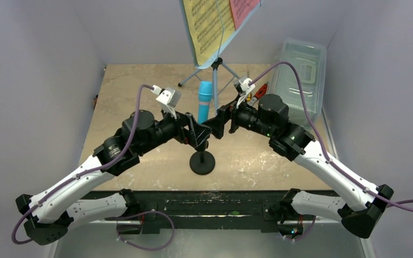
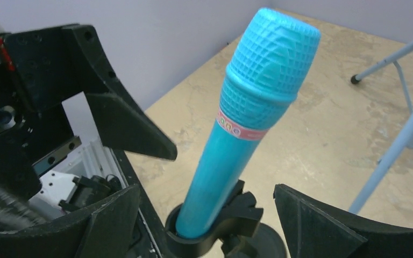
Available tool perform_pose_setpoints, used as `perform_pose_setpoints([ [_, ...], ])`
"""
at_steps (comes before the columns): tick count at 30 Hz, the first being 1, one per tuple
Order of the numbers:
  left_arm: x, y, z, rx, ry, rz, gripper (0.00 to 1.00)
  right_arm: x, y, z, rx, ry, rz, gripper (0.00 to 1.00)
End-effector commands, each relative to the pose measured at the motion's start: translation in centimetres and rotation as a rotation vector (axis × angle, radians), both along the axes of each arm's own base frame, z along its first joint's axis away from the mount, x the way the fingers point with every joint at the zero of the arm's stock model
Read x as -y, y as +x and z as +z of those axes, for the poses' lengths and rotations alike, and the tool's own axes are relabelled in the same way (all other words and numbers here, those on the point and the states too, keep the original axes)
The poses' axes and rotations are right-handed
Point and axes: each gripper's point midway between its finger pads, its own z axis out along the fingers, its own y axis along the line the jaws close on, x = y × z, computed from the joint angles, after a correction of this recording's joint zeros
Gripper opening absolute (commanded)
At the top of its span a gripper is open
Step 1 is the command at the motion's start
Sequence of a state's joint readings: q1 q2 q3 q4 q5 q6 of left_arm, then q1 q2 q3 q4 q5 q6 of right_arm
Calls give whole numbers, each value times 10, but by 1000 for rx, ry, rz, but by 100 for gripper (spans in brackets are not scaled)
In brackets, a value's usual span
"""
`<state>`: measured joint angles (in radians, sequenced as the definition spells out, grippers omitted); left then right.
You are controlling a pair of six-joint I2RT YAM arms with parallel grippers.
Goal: Set up the instrument practice props
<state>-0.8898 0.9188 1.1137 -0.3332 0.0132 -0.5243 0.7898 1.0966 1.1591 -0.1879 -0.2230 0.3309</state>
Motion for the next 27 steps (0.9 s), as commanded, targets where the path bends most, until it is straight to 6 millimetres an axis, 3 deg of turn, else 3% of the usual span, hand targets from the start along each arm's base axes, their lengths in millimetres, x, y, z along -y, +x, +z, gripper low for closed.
perform_pose_setpoints([
  [1, -7, 30, -12, -23, 43, 212, 93, 20, -7, 0, 53, -37, -21, 98],
  [7, -2, 40, -38, -38, 127, 276, 86, 38, -8, -10, 66, -63, -52, 98],
  [13, 8, 48, -58, -26, 208, 263, 76, 38, -7, -27, 82, -61, 1, 98],
  [17, 8, 52, -70, -6, 262, 264, 64, 23, -31, -36, 140, 12, 199, 98],
  [20, 10, 49, -71, 57, 290, 208, 47, 16, -40, -35, 202, 66, 275, 98],
  [23, 8, 42, -69, 142, 334, 136, 13, 13, -55, -34, 287, 150, 351, 98],
  [24, 8, 39, -70, 174, 357, 102, 6, 14, -59, -33, 325, 182, 360, 98],
  [27, 16, 22, -76, 301, 402, -73, 1, 16, -72, -36, 452, 229, 419, 98],
])
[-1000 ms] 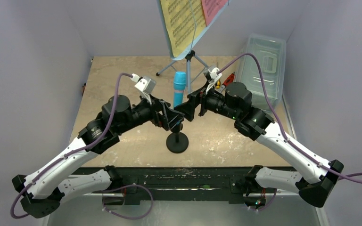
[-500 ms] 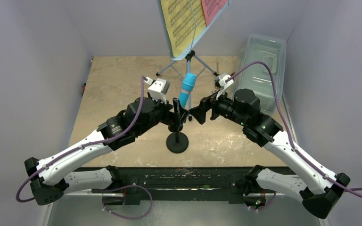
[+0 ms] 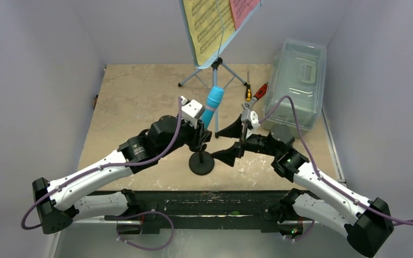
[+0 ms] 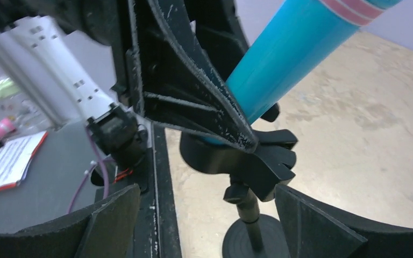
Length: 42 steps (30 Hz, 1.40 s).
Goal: Set up the instrument practice props
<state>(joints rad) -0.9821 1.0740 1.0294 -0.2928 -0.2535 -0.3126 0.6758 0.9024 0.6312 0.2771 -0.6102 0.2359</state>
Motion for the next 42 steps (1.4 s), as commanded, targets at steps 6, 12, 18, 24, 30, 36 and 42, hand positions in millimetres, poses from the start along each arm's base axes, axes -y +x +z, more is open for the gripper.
perform_pose_setpoints([
  [6, 14, -50, -13, 338, 219, -598, 0, 1, -36, 32, 407, 225, 174, 98],
  [12, 9, -57, -15, 371, 197, -785, 0, -3, -24, 16, 548, 185, 160, 98],
  [18, -2, -55, -13, 403, 180, -788, 0, -10, -9, 20, 562, 218, 124, 98],
  [24, 1, -59, -15, 393, 143, -806, 0, -24, 6, 14, 532, 211, 134, 98],
  [30, 3, -55, -12, 403, 122, -787, 0, -36, 5, 4, 505, 233, 213, 97],
  [36, 2, -53, -11, 405, 124, -776, 0, -42, 9, -6, 481, 215, 238, 81],
  [42, -1, -51, -11, 414, 126, -753, 0, -47, 6, -7, 438, 231, 282, 49],
])
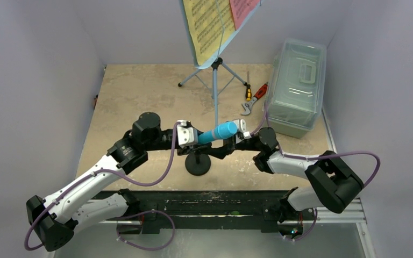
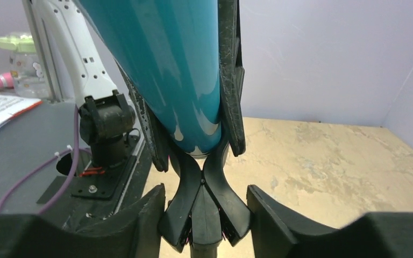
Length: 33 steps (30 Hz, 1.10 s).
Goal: Set up the instrument practice props
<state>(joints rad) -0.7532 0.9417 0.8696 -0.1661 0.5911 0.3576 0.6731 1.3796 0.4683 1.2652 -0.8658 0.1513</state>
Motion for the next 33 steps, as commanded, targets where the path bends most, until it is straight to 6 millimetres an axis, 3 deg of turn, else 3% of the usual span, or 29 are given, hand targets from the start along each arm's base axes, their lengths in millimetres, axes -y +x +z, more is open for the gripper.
perform_pose_setpoints([
  [1, -5, -2, -13, -23, 20, 9, 0, -6, 0, 22, 46, 38, 45, 41],
  [3, -8, -1, -15, -18, 14, 25, 0, -8, 8, 13, 26, 1, 19, 26],
  [5, -12, 1, -18, -18, 17, 45, 0, -9, 17, 10, -2, -16, -25, 0],
  [9, -19, 2, -26, -22, 13, 87, 0, -9, 35, 5, -56, -63, -114, 0],
  [14, -29, 5, -29, -15, -8, 155, 0, -5, 31, 8, -51, -58, -120, 0],
  [21, -26, 20, -32, -87, -36, 239, 0, -11, 25, 19, -58, -56, -59, 0],
  [26, -23, 22, -30, -113, -69, 253, 0, -9, 18, 28, -53, -26, -50, 45],
  [30, -23, 22, -29, -123, -73, 256, 3, -6, 12, 30, -30, -28, -43, 73],
  [31, -23, 22, -29, -124, -73, 257, 6, -6, 13, 31, -29, -32, -47, 95],
  [33, -23, 22, -29, -132, -70, 260, 14, -5, 12, 31, -18, -44, -49, 98],
])
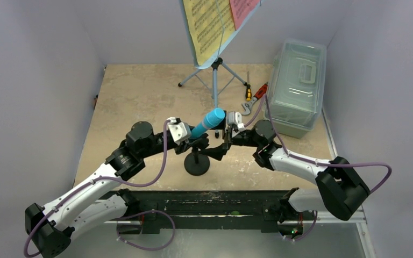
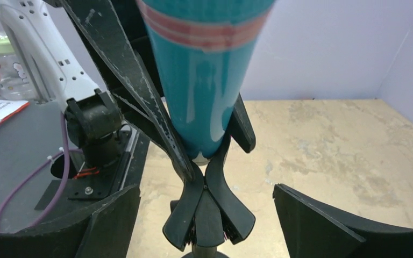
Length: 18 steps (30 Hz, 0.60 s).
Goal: Set up the instrument practice props
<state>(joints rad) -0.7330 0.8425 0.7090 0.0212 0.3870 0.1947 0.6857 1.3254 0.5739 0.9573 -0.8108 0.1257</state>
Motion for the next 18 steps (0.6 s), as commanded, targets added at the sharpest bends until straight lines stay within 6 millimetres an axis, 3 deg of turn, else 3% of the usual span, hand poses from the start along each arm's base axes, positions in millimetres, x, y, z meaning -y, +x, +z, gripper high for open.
perform_pose_setpoints([
  [1, -2, -4, -22, -102, 29, 10, 19, 4, -1, 27, 83, 34, -12, 98],
  [4, -5, -2, -19, -109, 28, 37, 38, 7, 4, 32, 69, 29, -57, 98],
  [8, -11, 2, 2, -109, -21, 94, 59, 15, 20, 28, -11, -34, -173, 98],
  [12, -16, 3, 20, -133, -66, 135, 95, 29, 33, 28, -111, -83, -312, 98],
  [18, -26, -1, 43, -157, -135, 181, 100, 58, 37, 43, -205, -63, -477, 98],
])
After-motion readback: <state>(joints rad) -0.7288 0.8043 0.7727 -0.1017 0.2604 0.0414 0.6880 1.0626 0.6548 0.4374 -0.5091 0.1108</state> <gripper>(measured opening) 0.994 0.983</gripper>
